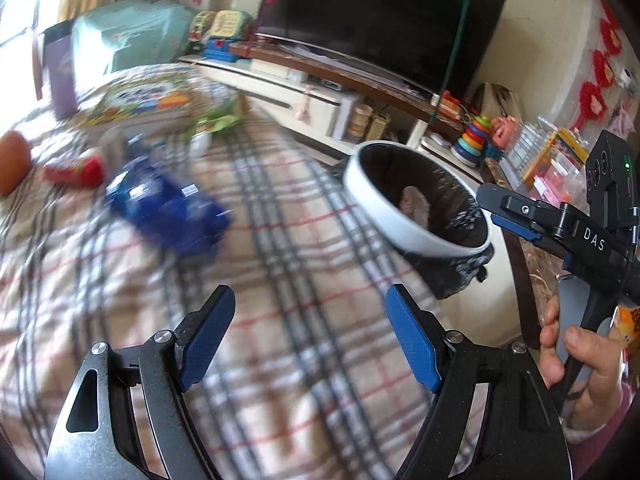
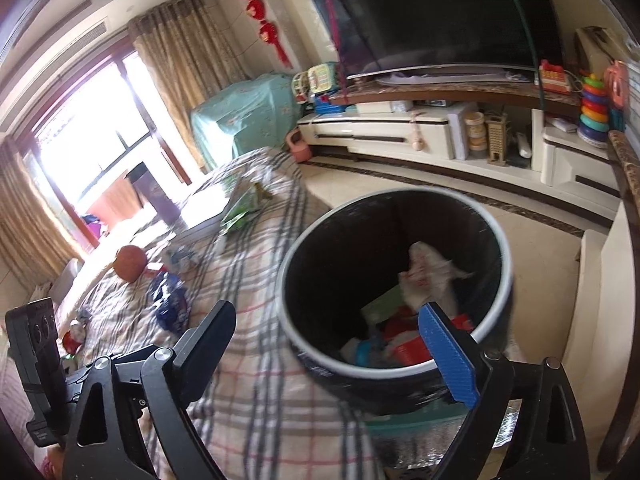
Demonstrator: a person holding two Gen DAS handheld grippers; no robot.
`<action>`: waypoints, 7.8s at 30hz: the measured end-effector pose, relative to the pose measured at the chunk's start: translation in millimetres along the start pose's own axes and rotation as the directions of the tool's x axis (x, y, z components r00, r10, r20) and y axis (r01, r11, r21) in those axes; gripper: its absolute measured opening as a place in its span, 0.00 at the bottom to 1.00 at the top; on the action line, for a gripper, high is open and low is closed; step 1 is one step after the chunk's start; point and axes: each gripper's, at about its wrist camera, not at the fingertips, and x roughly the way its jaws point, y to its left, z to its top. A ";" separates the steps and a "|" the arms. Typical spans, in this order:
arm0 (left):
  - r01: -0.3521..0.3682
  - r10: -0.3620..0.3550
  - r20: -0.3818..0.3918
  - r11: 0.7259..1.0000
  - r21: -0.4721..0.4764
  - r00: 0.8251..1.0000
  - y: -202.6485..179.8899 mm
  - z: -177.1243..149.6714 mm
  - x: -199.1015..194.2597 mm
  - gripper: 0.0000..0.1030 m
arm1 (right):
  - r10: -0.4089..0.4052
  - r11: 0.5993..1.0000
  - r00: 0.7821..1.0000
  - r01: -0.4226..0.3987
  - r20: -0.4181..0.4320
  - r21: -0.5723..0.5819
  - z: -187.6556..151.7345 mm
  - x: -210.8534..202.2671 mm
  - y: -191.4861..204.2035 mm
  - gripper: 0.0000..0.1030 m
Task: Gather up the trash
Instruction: 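Open both tools over the bin and move them back toward the bed, then grasp the blue plastic bag with the right tool while the left tool grasps the crumpled wrapper, then carry the crumpled wrapper in the left tool while the right tool carries the blue bag to the bin, then lower the wrapper into the bin while the right tool lowers the blue bag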
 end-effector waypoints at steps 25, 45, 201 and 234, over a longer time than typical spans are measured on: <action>-0.217 0.220 -0.016 0.945 -0.244 0.975 150.3 -28.8 -40.0 0.77 | 0.185 0.950 0.964 -0.225 -0.192 -0.214 -33.2 78.1 126.4 0.91; -0.268 0.260 -0.063 0.938 -0.222 0.963 171.5 -7.8 -15.4 0.77 | 0.221 0.912 0.931 -0.303 -0.290 -0.277 -21.4 150.8 163.3 0.34; 0.143 -0.138 -0.039 0.968 0.207 0.990 -104.4 43.2 31.1 0.32 | -0.030 0.998 0.997 0.026 0.075 0.058 -20.0 -38.2 -28.6 0.32; 0.150 -0.125 -0.124 0.964 0.218 0.984 -117.3 77.8 85.2 0.32 | -0.098 0.995 0.994 0.098 -0.051 0.005 24.8 1.6 -59.2 0.32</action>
